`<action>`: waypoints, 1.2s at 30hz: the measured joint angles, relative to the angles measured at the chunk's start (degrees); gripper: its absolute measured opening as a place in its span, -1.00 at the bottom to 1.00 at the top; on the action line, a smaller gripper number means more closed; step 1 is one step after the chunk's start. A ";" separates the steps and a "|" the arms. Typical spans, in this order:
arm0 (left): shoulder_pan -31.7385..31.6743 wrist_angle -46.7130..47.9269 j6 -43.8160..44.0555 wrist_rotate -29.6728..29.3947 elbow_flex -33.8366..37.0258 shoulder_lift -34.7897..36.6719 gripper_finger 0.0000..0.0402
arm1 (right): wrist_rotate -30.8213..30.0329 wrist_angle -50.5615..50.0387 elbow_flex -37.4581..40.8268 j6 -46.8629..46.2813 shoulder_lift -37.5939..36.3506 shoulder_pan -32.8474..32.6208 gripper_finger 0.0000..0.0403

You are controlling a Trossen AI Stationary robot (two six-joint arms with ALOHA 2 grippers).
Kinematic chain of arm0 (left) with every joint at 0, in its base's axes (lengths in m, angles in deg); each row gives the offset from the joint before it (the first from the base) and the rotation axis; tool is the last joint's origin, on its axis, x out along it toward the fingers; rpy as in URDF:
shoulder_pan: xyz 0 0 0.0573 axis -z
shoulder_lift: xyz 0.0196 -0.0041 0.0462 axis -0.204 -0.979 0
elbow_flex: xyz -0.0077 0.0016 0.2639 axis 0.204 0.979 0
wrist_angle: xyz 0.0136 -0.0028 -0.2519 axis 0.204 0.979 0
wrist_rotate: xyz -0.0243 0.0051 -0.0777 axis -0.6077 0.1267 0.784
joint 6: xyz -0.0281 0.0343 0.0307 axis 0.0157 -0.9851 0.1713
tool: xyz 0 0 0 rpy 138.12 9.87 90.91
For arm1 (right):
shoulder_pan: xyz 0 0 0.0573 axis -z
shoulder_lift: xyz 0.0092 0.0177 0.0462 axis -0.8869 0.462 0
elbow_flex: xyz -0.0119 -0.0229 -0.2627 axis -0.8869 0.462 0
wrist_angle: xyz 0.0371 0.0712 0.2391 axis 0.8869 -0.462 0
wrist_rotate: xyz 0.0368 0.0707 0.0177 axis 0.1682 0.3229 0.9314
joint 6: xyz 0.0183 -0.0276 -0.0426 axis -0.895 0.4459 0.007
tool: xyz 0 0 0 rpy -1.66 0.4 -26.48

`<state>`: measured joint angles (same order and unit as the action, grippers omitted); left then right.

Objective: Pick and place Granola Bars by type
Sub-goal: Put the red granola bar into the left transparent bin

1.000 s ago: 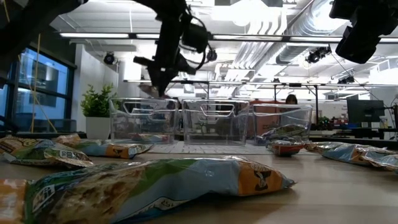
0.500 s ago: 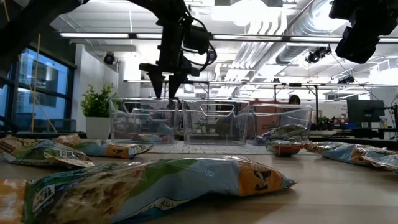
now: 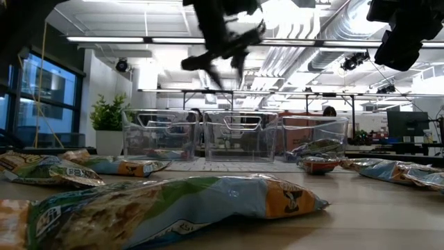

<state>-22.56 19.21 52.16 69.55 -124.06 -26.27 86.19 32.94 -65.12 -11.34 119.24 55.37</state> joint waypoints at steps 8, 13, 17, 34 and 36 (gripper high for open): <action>8.49 -9.89 10.39 -1.10 0.00 -4.68 0.02 | -0.16 -0.23 0.00 0.01 0.02 0.00 -1.00; 9.49 -15.42 11.98 3.39 0.04 -9.49 0.02 | -0.15 -0.34 0.00 0.46 -0.01 0.01 -1.00; 9.73 -18.32 12.55 6.56 0.02 -11.96 0.02 | -0.13 -0.35 0.00 0.94 -0.01 0.00 -1.00; 9.71 -22.18 12.26 11.14 -0.02 -17.45 0.02 | 0.17 -0.36 0.01 1.07 0.01 0.00 -1.00; 9.71 -22.83 12.24 11.22 0.03 -18.03 0.02 | 0.17 -0.35 0.00 1.07 0.02 0.01 -1.00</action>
<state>-12.86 -3.62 64.40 80.78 -124.03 -44.29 86.37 32.59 -65.12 -10.27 119.26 55.38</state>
